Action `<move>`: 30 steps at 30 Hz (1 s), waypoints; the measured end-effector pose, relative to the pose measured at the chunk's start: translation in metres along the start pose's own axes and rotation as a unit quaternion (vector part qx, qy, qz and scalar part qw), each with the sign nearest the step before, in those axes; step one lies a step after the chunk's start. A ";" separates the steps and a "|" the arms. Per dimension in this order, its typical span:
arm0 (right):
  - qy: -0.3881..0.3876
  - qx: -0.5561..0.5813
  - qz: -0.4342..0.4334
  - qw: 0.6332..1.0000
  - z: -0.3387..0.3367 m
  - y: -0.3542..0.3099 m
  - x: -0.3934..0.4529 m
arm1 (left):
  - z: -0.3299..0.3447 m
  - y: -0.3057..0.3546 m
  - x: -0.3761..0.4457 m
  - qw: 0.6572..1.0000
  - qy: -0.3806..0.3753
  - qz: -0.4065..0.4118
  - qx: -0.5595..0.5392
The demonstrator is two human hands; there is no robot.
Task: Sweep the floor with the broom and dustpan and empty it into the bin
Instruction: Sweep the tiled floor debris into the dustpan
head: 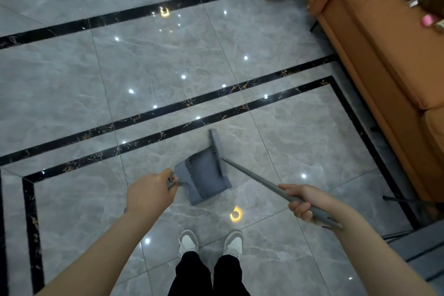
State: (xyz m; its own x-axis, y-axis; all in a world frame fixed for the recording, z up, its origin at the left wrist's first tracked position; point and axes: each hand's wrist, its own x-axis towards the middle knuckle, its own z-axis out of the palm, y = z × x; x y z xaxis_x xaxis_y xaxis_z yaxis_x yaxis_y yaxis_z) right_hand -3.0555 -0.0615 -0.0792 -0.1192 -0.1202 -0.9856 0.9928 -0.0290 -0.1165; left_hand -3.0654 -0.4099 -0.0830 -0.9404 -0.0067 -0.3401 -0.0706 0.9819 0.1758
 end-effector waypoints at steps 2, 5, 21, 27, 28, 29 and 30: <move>0.033 -0.021 -0.023 0.999 0.000 -0.007 -0.007 | -0.002 -0.012 -0.012 1.000 0.001 -0.004 -0.013; 0.085 -0.051 -0.048 0.994 0.008 -0.019 -0.004 | -0.004 -0.039 -0.037 0.999 0.027 0.001 -0.026; 0.108 -0.126 -0.014 0.986 0.096 -0.005 0.047 | 0.008 -0.173 -0.114 0.976 0.077 -0.200 -0.033; 0.005 -0.179 0.026 0.984 0.150 0.009 0.043 | 0.014 -0.172 -0.103 0.978 0.071 -0.191 -0.045; -0.016 -0.183 0.031 0.982 0.157 0.008 0.042 | 0.014 -0.172 -0.103 0.978 0.072 -0.191 -0.050; -0.035 -0.188 0.039 0.981 0.162 0.005 0.041 | 0.012 -0.173 -0.105 0.977 0.071 -0.195 -0.055; -0.047 -0.193 0.047 0.979 0.165 0.002 0.038 | 0.011 -0.174 -0.108 0.976 0.067 -0.199 -0.059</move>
State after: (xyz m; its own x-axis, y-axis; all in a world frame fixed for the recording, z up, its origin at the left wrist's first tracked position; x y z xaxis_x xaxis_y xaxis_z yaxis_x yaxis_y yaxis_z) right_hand -3.0606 -0.2301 -0.0965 -0.0108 -0.1953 -0.9807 0.9284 0.3623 -0.0823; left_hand -2.9478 -0.5776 -0.0874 -0.8646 -0.4164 -0.2811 -0.4705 0.8673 0.1626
